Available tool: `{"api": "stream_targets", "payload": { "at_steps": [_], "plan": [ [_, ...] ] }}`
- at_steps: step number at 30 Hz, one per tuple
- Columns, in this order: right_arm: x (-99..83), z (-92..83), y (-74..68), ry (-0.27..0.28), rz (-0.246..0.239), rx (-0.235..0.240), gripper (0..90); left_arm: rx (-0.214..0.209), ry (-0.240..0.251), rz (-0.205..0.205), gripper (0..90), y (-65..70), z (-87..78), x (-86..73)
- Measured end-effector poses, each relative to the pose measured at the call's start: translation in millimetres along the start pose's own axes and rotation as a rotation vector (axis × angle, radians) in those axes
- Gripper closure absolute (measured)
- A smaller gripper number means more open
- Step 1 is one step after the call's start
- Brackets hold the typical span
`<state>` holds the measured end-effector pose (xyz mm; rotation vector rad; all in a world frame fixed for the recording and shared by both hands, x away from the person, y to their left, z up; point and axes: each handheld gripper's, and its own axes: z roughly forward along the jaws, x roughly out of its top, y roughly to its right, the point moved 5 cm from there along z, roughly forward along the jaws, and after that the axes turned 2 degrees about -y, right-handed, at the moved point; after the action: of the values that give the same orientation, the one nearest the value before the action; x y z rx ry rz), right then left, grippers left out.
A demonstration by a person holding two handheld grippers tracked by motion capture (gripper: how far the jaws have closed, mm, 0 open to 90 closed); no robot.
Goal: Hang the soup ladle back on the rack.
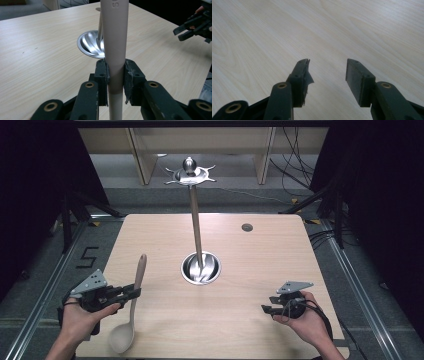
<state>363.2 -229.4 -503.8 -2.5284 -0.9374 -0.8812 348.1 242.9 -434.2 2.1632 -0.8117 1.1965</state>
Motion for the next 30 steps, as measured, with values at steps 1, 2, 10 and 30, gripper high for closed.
{"api": "stream_targets", "payload": {
  "at_steps": [1,2,10,30],
  "plan": [
    [0.0,0.1,0.1,0.001,-0.002,-0.001,53.4,-0.001,0.007,0.007,73.8,-0.2,-0.5,-0.1],
    [0.1,0.1,0.1,0.002,-0.003,-0.001,53.5,-0.009,0.023,0.012,73.8,0.2,-0.7,-0.1],
    [-0.3,-2.1,-4.3,-0.015,0.057,0.008,53.4,-0.011,0.045,0.071,73.8,2.4,-6.8,2.5],
    [1.0,-2.1,-2.2,0.003,0.041,-0.003,53.4,-0.039,0.144,0.086,73.8,1.1,-3.2,26.0]
  ]
}}
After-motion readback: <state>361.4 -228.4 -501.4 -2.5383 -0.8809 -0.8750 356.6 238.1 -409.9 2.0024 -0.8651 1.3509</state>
